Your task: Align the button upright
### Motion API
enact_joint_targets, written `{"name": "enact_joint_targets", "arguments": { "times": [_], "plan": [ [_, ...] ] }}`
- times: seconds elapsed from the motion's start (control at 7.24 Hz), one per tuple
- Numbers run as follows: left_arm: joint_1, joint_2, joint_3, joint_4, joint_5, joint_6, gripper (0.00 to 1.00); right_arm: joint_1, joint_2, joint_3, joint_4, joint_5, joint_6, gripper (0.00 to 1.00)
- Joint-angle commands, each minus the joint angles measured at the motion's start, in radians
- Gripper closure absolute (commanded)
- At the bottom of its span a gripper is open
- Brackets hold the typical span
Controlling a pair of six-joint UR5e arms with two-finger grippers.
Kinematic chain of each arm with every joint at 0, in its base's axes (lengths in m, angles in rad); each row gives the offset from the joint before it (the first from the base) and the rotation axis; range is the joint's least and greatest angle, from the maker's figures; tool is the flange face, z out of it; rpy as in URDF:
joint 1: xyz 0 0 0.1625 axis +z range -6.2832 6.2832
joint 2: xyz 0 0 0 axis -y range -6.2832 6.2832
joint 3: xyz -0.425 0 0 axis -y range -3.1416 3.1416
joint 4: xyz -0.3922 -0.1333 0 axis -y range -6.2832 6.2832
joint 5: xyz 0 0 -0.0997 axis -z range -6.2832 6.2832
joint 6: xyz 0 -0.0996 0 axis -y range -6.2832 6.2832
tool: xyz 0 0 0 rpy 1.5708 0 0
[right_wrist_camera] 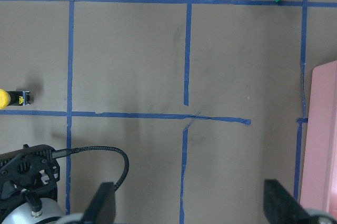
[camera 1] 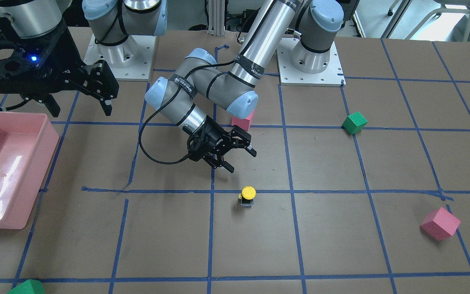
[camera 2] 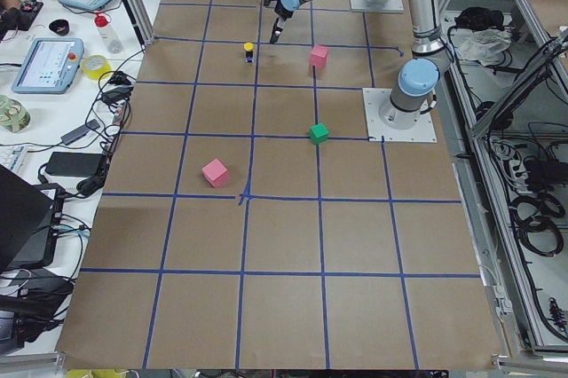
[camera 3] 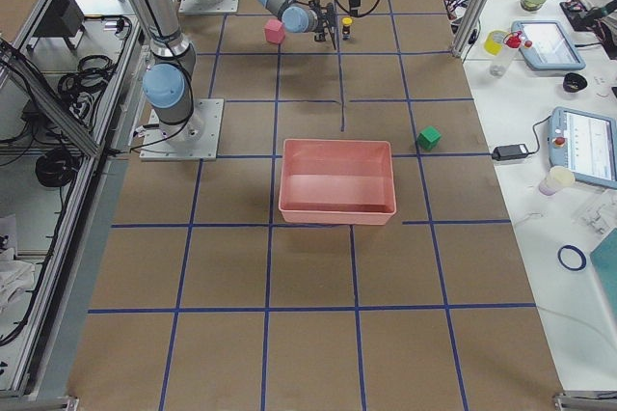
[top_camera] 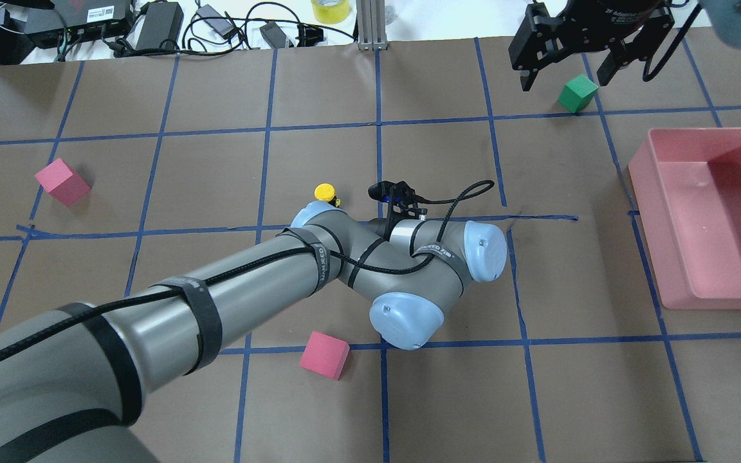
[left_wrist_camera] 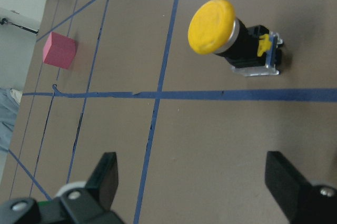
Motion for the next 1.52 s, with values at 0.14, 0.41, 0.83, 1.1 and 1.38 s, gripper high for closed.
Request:
{"name": "enact_joint_targets", "arguments": {
  "times": [0.14,0.41,0.83,1.1,1.38],
  "plan": [
    [0.094,0.152,0.005,-0.112,-0.185,0.125,0.00,0.001,-0.001,0.018,-0.008,0.004,0.002,0.00],
    [0.203,0.246,0.027,-0.140,-0.290,0.307,0.00,0.002,-0.003,0.014,-0.012,0.006,0.003,0.00],
    [0.446,0.344,0.248,-0.419,-0.477,0.398,0.00,0.002,-0.006,0.012,-0.014,0.006,0.003,0.00],
    [0.533,0.355,0.324,-0.468,-0.672,0.445,0.00,0.002,-0.006,0.012,-0.012,0.006,0.003,0.00],
    [0.661,0.375,0.300,-0.480,-0.795,0.647,0.00,0.002,-0.009,0.011,-0.012,0.004,0.003,0.00]
  ]
}}
